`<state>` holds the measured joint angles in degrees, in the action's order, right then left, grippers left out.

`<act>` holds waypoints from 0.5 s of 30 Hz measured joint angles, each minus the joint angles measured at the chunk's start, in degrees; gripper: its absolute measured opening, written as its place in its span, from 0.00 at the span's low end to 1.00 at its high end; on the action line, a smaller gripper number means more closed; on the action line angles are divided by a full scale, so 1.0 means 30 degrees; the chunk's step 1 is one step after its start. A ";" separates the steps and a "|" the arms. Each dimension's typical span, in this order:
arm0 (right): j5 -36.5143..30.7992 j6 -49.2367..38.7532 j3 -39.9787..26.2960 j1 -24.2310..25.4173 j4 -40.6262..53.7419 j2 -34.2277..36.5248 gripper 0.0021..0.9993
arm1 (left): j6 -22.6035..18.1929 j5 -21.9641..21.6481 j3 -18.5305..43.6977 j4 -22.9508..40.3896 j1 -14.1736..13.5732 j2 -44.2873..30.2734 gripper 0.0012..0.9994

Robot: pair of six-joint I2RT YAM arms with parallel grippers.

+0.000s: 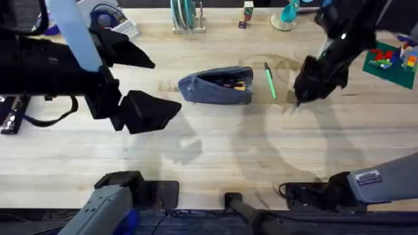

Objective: Unzip the bag, pick up the pens from the table one at a time and place them inside, then zip the bag closed.

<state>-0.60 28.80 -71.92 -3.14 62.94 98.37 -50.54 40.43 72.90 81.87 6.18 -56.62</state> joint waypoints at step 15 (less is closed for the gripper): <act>-0.0089 -0.5155 -0.5283 -0.1201 0.2700 -0.1084 0.03 | 0.0000 -0.0001 0.0000 0.0000 -0.0001 0.0000 1.00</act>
<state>-0.86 13.33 -87.77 -6.74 71.05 95.12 -50.54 40.42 72.90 81.87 6.17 -56.62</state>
